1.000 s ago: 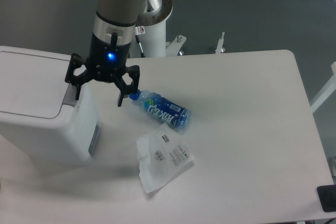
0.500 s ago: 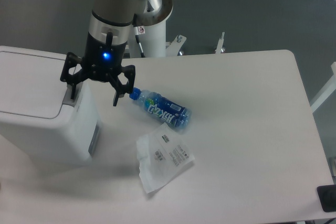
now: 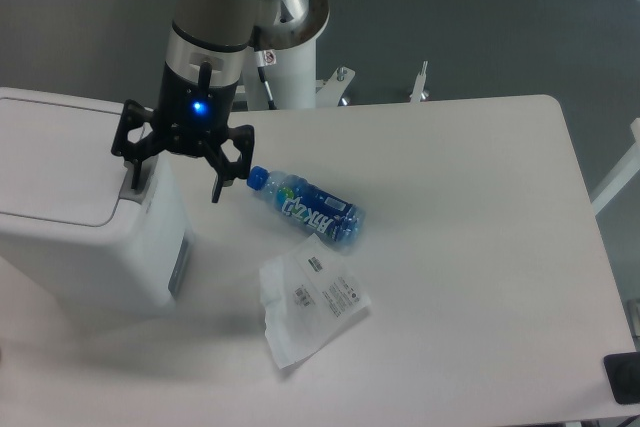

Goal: Open the trash can
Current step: 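Push the bin lid with the gripper to flip it open, then withdraw the gripper from the open bin toward the white wrapper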

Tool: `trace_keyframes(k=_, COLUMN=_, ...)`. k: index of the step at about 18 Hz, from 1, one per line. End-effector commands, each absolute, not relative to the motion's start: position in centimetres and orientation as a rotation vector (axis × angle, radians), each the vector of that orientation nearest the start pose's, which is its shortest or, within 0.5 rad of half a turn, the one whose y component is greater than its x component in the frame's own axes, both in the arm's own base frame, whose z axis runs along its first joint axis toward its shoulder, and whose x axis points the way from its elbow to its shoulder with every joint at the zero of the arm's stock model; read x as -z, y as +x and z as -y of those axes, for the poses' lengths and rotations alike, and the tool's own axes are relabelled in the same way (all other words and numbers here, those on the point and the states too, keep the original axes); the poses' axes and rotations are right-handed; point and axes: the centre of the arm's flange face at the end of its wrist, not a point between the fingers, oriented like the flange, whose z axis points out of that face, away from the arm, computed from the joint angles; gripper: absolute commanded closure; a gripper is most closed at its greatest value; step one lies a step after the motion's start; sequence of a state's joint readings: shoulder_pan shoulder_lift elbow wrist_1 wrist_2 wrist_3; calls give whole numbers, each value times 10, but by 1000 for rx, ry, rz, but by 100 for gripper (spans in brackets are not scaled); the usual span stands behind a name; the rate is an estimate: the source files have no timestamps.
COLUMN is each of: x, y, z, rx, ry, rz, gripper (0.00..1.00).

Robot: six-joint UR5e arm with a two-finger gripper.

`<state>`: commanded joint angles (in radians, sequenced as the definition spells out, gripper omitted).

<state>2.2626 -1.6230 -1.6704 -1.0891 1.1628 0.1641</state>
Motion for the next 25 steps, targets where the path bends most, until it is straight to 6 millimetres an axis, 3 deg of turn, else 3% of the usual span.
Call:
trace_keyframes(k=10, x=-468, y=-207, z=-520, rx=317, ry=-2598, rz=606, gripper=0)
trace_keyframes(k=16, x=-513, y=-224, z=-522, rx=266, ry=-2521, rz=599, gripper=0)
trace_keyframes(k=19, x=-533, y=-256, z=-511, rx=211, ry=-2475, rz=633, gripper=0)
trace_keyframes(k=21, x=-535, y=-270, z=-513, rx=193, ry=-2469, rz=646, gripper=0)
trace_keyframes(k=25, x=-492, y=-313, z=-551, rx=189, ry=-2534, rz=687, gripper=0)
